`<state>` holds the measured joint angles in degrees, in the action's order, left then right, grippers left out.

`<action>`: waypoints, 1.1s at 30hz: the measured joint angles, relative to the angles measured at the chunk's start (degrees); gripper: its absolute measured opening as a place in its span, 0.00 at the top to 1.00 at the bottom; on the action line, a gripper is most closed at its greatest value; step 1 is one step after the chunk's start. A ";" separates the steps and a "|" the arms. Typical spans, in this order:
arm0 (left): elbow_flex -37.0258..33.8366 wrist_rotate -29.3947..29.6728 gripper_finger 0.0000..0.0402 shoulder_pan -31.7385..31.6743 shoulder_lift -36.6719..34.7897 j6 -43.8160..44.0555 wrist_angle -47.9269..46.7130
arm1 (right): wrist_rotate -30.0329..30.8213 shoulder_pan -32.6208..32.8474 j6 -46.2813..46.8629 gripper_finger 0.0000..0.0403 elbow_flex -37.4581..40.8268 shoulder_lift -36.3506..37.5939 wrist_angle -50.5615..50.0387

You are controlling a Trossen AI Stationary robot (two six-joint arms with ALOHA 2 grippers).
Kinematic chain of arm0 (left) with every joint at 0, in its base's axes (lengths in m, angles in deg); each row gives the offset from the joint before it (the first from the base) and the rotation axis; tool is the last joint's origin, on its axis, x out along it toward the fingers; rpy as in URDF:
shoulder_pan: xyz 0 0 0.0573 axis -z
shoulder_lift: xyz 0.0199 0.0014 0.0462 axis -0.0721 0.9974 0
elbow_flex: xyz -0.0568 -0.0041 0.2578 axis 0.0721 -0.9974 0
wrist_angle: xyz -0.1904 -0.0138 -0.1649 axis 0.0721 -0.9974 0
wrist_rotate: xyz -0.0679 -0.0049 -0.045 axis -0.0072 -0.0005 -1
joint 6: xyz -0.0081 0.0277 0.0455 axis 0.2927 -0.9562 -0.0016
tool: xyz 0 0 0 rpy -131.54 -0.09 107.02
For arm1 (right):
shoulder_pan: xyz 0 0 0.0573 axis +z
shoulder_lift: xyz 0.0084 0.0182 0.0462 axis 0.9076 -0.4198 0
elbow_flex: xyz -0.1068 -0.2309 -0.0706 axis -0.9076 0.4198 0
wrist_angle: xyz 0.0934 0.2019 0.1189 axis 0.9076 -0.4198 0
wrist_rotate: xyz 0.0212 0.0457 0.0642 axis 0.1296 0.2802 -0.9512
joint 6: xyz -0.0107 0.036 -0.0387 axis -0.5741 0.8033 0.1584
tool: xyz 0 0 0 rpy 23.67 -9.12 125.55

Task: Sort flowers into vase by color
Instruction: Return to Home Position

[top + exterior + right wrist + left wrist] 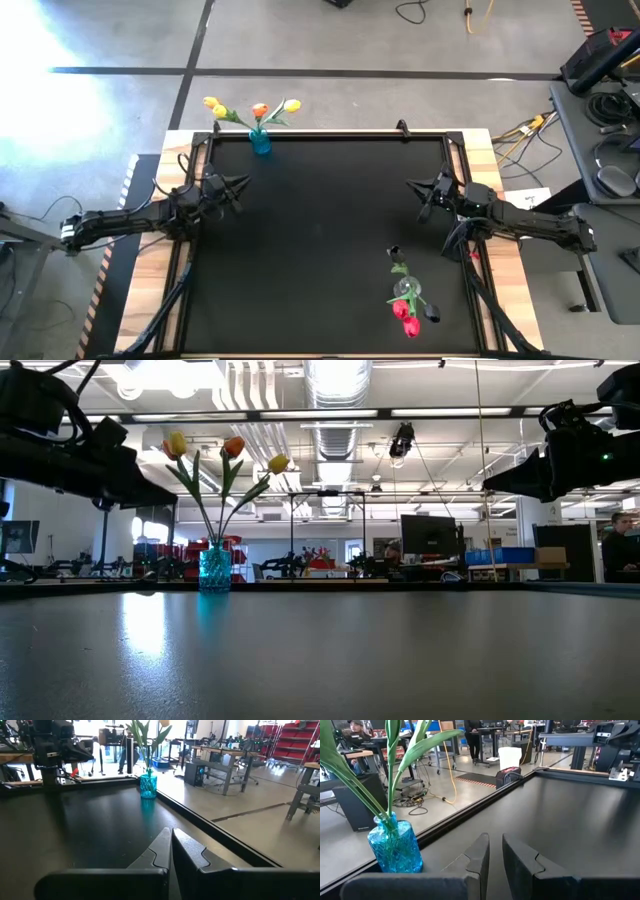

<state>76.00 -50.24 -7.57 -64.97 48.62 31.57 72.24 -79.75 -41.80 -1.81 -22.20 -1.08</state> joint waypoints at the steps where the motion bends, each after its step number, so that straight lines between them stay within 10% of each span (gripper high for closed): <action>1: 0.00 -0.02 0.91 0.00 0.19 0.00 0.00 | 0.00 0.00 0.00 0.98 0.01 0.00 0.00; 33: 0.61 -0.15 0.91 0.00 2.75 0.02 0.00 | 0.01 0.00 0.00 0.98 0.02 0.00 -0.07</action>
<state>76.62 -50.40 -7.57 -62.22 48.64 31.58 72.25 -79.75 -41.80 -1.79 -22.20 -1.15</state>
